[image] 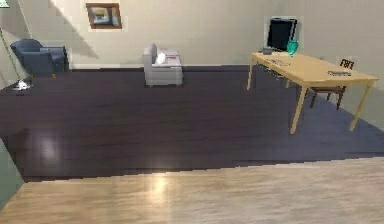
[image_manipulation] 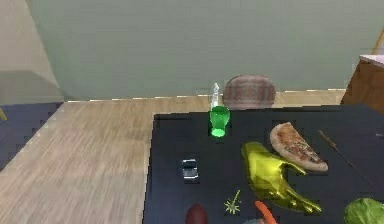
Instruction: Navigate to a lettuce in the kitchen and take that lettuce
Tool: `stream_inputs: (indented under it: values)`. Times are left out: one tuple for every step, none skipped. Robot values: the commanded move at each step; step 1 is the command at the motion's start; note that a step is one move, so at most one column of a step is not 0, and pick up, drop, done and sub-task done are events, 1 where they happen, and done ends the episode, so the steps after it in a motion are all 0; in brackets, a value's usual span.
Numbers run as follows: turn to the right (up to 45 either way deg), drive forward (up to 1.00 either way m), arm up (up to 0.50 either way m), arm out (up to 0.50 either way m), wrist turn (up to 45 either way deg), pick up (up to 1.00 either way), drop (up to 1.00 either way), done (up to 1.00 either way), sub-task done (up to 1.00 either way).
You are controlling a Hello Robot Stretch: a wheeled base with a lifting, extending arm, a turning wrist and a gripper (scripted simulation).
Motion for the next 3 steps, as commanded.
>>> stream_inputs:
  values:
    - [45.0, 0.0, 0.0, 0.0, 0.0, 0.0, 0.0, 0.0, 0.0]
    - [9.0, 0.0, 0.0, 0.0, 0.0, 0.0, 0.0, 0.0, 0.0]
    - [0.0, 0.0, 0.5, 0.0, 0.0, 0.0, 0.0, 0.0, 0.0]
